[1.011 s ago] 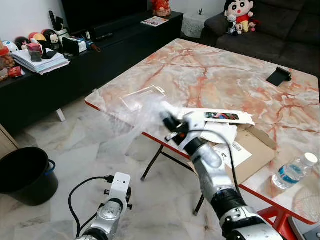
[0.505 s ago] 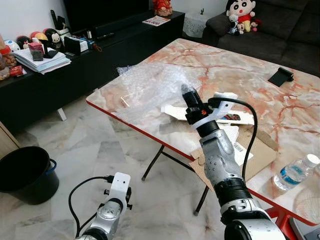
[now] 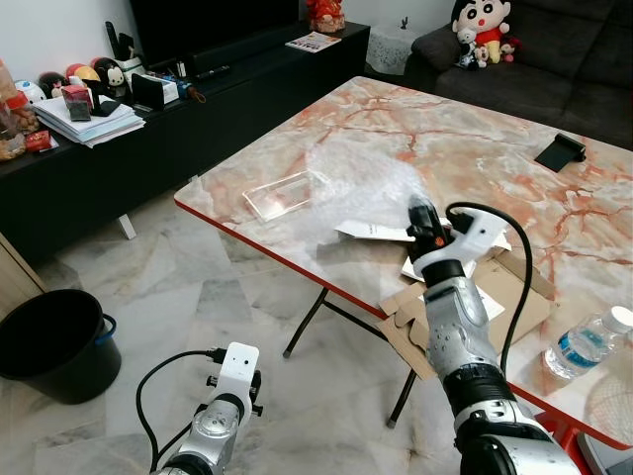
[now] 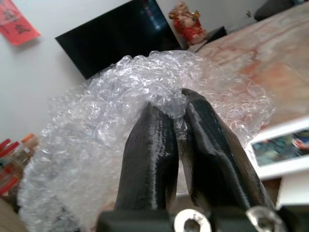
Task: Picking trash to rubbish bin
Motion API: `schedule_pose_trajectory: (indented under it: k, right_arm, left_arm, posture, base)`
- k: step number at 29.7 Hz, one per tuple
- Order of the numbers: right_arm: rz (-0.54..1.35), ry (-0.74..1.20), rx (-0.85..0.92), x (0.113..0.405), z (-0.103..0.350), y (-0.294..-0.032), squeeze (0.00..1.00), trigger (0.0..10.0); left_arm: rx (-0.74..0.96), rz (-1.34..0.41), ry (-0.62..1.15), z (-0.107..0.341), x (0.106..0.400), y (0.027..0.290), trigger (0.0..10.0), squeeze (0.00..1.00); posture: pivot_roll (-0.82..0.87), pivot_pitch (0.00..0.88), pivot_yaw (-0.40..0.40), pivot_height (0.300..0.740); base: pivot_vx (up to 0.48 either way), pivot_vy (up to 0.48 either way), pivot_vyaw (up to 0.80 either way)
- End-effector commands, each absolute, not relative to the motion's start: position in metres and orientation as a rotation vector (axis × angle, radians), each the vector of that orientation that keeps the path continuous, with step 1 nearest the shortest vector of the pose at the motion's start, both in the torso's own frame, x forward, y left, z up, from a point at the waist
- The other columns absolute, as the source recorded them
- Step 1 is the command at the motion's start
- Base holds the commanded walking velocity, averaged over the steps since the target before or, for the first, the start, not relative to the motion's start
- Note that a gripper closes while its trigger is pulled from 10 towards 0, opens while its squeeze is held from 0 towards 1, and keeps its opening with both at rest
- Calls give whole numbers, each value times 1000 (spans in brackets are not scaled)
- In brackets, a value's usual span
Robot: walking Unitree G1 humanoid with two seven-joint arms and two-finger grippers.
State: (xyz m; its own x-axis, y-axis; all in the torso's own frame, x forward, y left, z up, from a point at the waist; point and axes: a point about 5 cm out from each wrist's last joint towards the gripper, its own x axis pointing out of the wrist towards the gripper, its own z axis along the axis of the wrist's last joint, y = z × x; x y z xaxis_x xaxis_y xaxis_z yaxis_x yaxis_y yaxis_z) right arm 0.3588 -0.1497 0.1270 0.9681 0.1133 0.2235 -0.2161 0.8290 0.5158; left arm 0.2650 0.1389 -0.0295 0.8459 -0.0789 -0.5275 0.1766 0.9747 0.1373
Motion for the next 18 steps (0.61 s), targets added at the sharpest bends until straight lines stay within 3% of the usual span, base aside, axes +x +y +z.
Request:
schedule_pose_trajectory:
  k: [1, 18]
  right_arm:
    - [140, -184, 567, 358, 123, -155, 0, 10000]
    - [270, -313, 281, 361, 154, -129, 0, 10000]
  left_arm:
    - [179, -144, 545, -30, 264, 137, 10000, 0]
    - [187, -144, 529, -26, 269, 136, 10000, 0]
  posture:
    - [-74, 0, -28, 740]
    - [-61, 1, -37, 740]
  base:
    - [0, 0, 0]
    - [0, 0, 0]
